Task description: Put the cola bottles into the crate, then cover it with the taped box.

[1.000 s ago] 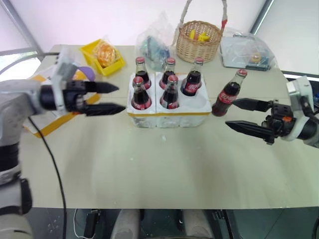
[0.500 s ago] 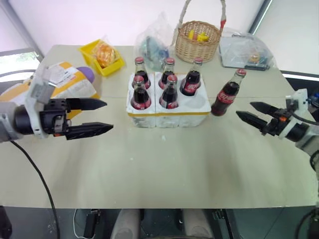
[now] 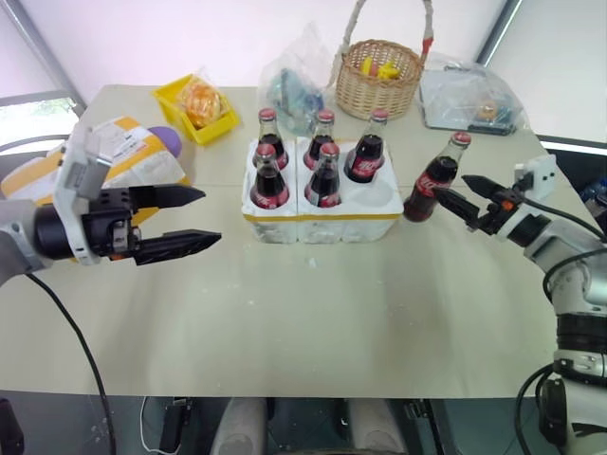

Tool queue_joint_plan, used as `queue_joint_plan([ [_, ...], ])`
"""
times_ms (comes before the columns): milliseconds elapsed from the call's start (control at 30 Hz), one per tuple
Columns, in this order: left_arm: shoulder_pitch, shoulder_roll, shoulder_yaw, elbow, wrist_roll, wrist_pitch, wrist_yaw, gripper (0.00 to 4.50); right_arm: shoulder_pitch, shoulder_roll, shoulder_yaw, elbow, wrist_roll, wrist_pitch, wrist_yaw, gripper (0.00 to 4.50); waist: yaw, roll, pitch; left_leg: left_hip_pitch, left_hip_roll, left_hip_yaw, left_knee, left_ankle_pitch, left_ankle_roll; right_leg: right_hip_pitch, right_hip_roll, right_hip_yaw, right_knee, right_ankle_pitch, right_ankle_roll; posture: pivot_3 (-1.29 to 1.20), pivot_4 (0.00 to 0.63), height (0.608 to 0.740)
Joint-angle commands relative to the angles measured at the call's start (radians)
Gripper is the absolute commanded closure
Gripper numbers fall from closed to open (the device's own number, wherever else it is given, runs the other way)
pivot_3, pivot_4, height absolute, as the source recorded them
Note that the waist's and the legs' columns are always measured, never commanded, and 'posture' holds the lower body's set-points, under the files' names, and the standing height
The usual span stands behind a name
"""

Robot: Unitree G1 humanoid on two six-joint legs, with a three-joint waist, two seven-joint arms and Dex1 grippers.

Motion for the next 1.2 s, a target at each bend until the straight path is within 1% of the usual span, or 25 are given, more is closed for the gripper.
queue_joint_plan([
  [33, -0.005, 0.005, 0.029, -0.023, -0.036, -0.017, 0.015, 0.04, -0.058, 0.020, 0.011, 0.062, -0.032, -0.055, -0.003, 0.00, 0.000, 0.000, 0.000, 0.000, 0.000, 0.000, 0.000, 0.000, 0.000, 0.000, 0.000, 0.000, 0.000, 0.000, 0.000, 0.00, 0.150, 0.737],
  [367, -0.004, 0.025, 0.031, -0.029, -0.071, -0.017, 0.035, 0.04, -0.166, 0.081, 0.062, 0.248, -0.102, -0.140, 0.017, 0.00, -0.004, 0.000, 0.000, 0.000, 0.000, 0.000, 0.000, 0.000, 0.000, 0.000, 0.000, 0.000, 0.000, 0.000, 0.000, 0.00, 0.150, 0.737],
  [500, 0.011, 0.038, 0.034, -0.043, -0.105, 0.001, 0.024, 0.04, -0.210, 0.097, 0.064, 0.320, -0.116, -0.160, 0.022, 0.00, -0.003, 0.000, 0.000, 0.000, 0.000, 0.000, 0.000, 0.000, 0.000, 0.000, 0.000, 0.000, 0.000, 0.000, 0.000, 0.00, 0.150, 0.737],
  [600, 0.017, 0.044, 0.027, -0.056, -0.127, 0.005, 0.029, 0.00, -0.227, 0.105, 0.059, 0.354, -0.121, -0.176, 0.024, 0.89, -0.003, 0.000, 0.000, 0.000, 0.000, 0.000, 0.000, 0.000, 0.000, 0.000, 0.000, 0.000, 0.000, 0.000, 0.000, 0.00, 0.150, 0.737],
  [633, 0.018, 0.045, 0.023, -0.062, -0.138, 0.007, 0.030, 0.00, -0.229, 0.107, 0.059, 0.357, -0.120, -0.180, 0.027, 1.33, -0.003, 0.000, 0.000, 0.000, 0.000, 0.000, 0.000, 0.000, 0.000, 0.000, 0.000, 0.000, 0.000, 0.000, 0.000, 0.00, 0.150, 0.737],
  [667, 0.019, 0.045, 0.018, -0.067, -0.144, 0.006, 0.031, 0.00, -0.231, 0.109, 0.060, 0.360, -0.121, -0.183, 0.030, 1.68, -0.003, 0.000, 0.000, 0.000, 0.000, 0.000, 0.000, 0.000, 0.000, 0.000, 0.000, 0.000, 0.000, 0.000, 0.000, 0.00, 0.150, 0.737],
  [867, 0.017, 0.041, -0.006, -0.079, -0.165, 0.000, 0.036, 0.00, -0.227, 0.098, 0.049, 0.339, -0.116, -0.177, 0.028, 1.67, -0.004, 0.000, 0.000, 0.000, 0.000, 0.000, -0.001, 0.000, 0.000, 0.000, 0.000, 0.000, 0.000, 0.000, 0.000, 0.00, 0.150, 0.737],
  [933, 0.016, 0.040, -0.011, -0.081, -0.166, -0.003, 0.039, 0.00, -0.219, 0.091, 0.045, 0.300, -0.113, -0.164, 0.018, 1.67, -0.004, 0.000, 0.000, 0.000, 0.000, 0.000, -0.001, 0.000, 0.000, 0.000, 0.000, 0.000, 0.000, 0.000, 0.000, 0.00, 0.150, 0.737],
  [1033, 0.013, 0.037, -0.021, -0.083, -0.165, -0.006, 0.044, 0.00, -0.207, 0.051, 0.022, 0.223, -0.092, -0.142, 0.033, 1.67, -0.003, 0.002, 0.001, 0.000, 0.000, 0.000, -0.001, 0.000, 0.000, 0.000, 0.000, 0.000, 0.000, 0.000, 0.000, 0.00, 0.150, 0.737],
  [1200, 0.002, 0.032, -0.036, -0.082, -0.166, -0.014, 0.050, 0.00, -0.198, -0.044, -0.031, -0.011, 0.020, -0.010, 0.111, 1.67, 0.002, 0.012, 0.007, -0.002, 0.000, 0.000, 0.000, 0.000, 0.000, -0.002, 0.000, 0.001, 0.000, 0.000, 0.001, 0.00, 0.150, 0.737],
])
